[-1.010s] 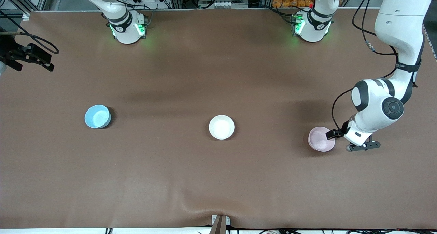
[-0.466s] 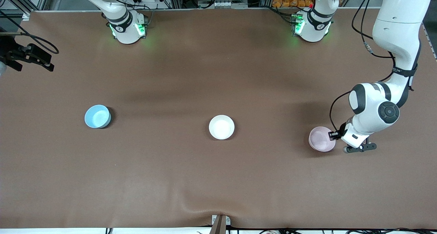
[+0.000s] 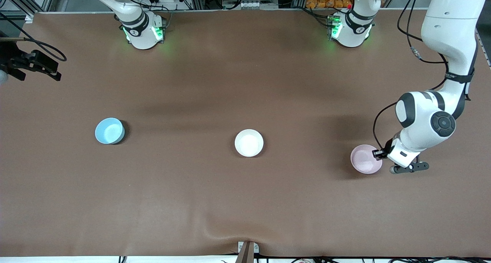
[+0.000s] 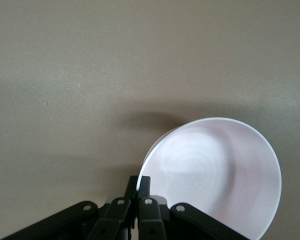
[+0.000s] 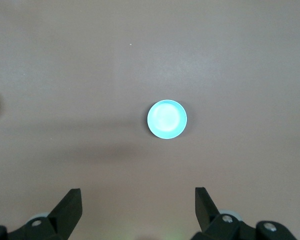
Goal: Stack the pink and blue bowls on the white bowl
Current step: 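Carry the pink bowl with the left gripper onto the white bowl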
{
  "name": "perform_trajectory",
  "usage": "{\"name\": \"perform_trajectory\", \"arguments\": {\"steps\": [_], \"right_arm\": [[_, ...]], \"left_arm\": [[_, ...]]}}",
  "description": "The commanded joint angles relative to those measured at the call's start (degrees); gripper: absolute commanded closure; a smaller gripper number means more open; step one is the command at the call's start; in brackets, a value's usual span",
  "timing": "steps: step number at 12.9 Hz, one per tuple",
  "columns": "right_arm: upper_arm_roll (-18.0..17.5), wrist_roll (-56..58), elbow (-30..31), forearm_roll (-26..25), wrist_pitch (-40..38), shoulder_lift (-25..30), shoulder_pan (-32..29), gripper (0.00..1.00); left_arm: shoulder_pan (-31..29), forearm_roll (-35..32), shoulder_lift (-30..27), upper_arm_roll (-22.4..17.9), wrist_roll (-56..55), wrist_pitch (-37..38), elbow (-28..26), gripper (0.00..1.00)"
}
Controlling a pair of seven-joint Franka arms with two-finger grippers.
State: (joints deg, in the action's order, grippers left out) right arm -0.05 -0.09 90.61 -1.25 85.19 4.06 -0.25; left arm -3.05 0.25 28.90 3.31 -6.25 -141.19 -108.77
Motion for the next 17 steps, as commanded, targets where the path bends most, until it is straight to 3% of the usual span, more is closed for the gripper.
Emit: {"name": "perform_trajectory", "arguments": {"steps": [1, 5, 10, 17], "right_arm": [[-0.6, 0.0, -0.3, 0.3, -0.6, -0.1, -0.9, 0.0], [-0.6, 0.0, -0.4, 0.3, -0.5, -0.1, -0.9, 0.0], [-0.6, 0.0, -0.3, 0.2, -0.6, -0.1, -0.9, 0.0], [-0.6, 0.0, -0.4, 0.3, -0.5, -0.2, -1.2, 0.0]], "left_arm": [[0.0, -0.3, -5.9, 2.9, -1.0, 6.6, -0.9, 1.0], [0.1, -0.3, -10.6, 8.7, -7.2, 15.1, 0.3, 1.0], [2.2, -0.3, -8.5, 20.0, -27.1, 17.1, 4.8, 1.0], [19.6, -1.1, 5.6, 18.9, -42.8, 16.8, 19.0, 1.0]]}}
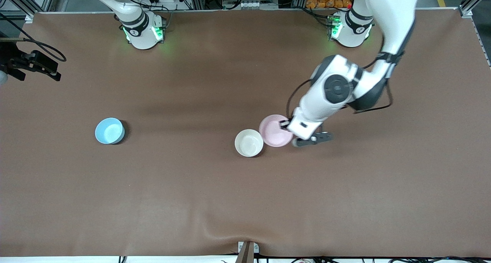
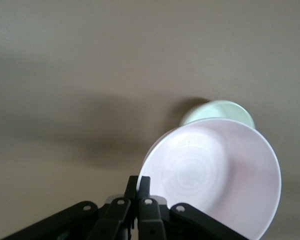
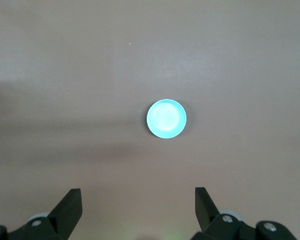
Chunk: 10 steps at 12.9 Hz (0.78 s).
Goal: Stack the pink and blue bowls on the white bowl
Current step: 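Carry the pink bowl with the left gripper onto the white bowl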
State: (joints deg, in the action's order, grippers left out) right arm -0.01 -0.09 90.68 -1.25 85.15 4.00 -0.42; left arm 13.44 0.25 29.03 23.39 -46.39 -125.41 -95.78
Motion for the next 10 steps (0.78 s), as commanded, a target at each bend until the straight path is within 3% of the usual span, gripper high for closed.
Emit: {"name": "perform_trajectory", "arguments": {"steps": [1, 6, 10], "right_arm": [[-0.6, 0.0, -0.5, 0.3, -0.4, -0.2, -1.2, 0.0], [-0.6, 0.2, -0.7, 0.1, -0.4, -1.9, -1.6, 0.0], [-0.5, 0.5, -0.9, -0.7, 0.8, -7.7, -2.0, 0.0]], "left_arm": [[4.7, -1.8, 6.7, -1.9, -2.7, 1.0, 6.7, 1.0], [9.0, -3.9, 12.1, -4.5, -4.2, -4.1, 8.0, 1.0], [9.1, -4.0, 13.0, -4.5, -4.5, -5.4, 8.1, 1.0]]}}
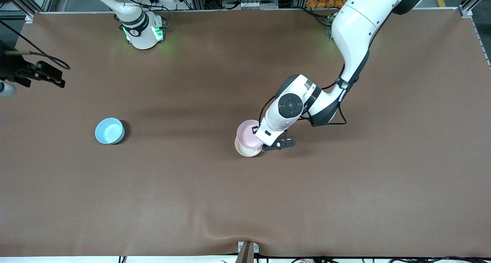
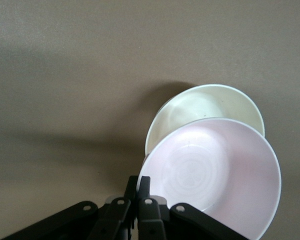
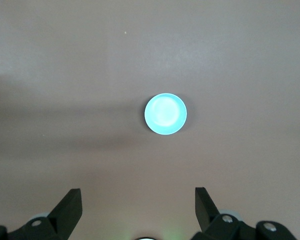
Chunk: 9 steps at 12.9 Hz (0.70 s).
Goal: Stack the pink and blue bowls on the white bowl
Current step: 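Open the left gripper while the right gripper reaches the blue bowl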
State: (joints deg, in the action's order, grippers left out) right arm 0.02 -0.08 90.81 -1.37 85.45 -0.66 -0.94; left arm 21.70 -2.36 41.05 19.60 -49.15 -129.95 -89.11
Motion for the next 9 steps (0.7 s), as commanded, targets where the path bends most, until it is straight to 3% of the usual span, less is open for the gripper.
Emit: {"name": "perform_trajectory", "arguments": {"steps": [1, 5, 6, 7, 9], "right_arm": [[-0.6, 0.5, -1.1, -0.3, 1.6, -3.9, -2.0, 0.0], [-0.6, 0.7, -0.1, -0.4, 5.0, -10.5, -4.4, 0.0], [-0.6, 2.8, 1.3, 0.1, 7.2, -12.4, -5.5, 0.0], [-0.6, 4.1, 3.1, 0.3, 10.1, -13.4, -6.8, 0.0], [-0.6, 5.4, 7.3, 0.4, 14.3, -14.8, -7.7, 0.0]], "left_arm": [[0.9, -1.4, 1.5, -0.7, -1.7, -2.8, 1.4, 1.0], [1.1, -1.4, 3.2, -1.6, -1.6, -7.7, 2.0, 1.0], [1.1, -1.4, 3.2, -1.6, -1.7, -7.7, 2.1, 0.71], [1.1, -1.5, 3.0, -1.7, -1.5, -7.6, 2.1, 0.01], [0.8, -3.2, 1.9, -2.0, -1.5, -7.3, 2.2, 0.0]]}}
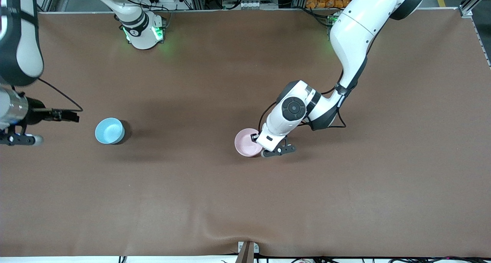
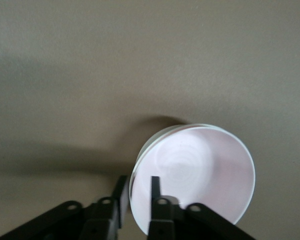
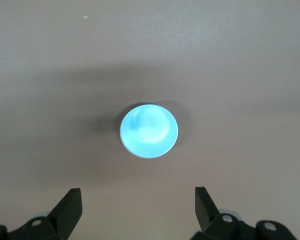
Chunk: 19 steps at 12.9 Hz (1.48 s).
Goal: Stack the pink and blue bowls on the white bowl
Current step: 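Open the left gripper while the right gripper reaches the blue bowl, then grasp the blue bowl rim with the right gripper while the left gripper withdraws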
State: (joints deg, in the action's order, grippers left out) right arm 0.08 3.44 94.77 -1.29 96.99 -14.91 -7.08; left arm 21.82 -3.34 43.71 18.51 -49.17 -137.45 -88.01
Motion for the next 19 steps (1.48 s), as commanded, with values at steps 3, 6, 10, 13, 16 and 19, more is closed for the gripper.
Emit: {"name": "perform_trajectory", "arguments": {"steps": [3, 6, 10, 13, 16, 19], "right_arm": [[-0.9, 4.5, 14.7, 0.3, 16.7, -1.2, -3.6, 0.0], [-0.8, 14.0, 25.6, 5.6, 30.6, -1.6, -7.0, 0.0], [-1.0, 16.9, 26.1, 7.8, 33.9, -6.6, -10.2, 0.0], [-0.9, 18.0, 25.8, 9.9, 34.1, -7.9, -10.1, 0.22], [-0.9, 18.1, 25.5, 10.5, 34.0, -8.2, -10.1, 0.53], [-0.9, 18.3, 24.8, 10.5, 34.1, -9.2, -10.3, 0.69]], "left_arm": [[-2.3, -5.7, -7.4, -0.9, -1.2, 6.9, 1.0, 0.0], [-7.8, -5.9, -17.7, -0.7, 0.6, 18.0, 1.0, 0.0], [-14.2, -5.0, -28.7, -0.4, 8.8, 31.2, 1.1, 0.0], [-18.6, -3.5, -34.4, -0.3, 19.0, 38.8, 1.2, 0.0], [-24.8, 0.9, -38.8, -0.4, 27.9, 43.9, 1.1, 0.0], [-30.5, 1.8, -41.7, -0.6, 38.9, 48.1, 1.1, 0.0]]}}
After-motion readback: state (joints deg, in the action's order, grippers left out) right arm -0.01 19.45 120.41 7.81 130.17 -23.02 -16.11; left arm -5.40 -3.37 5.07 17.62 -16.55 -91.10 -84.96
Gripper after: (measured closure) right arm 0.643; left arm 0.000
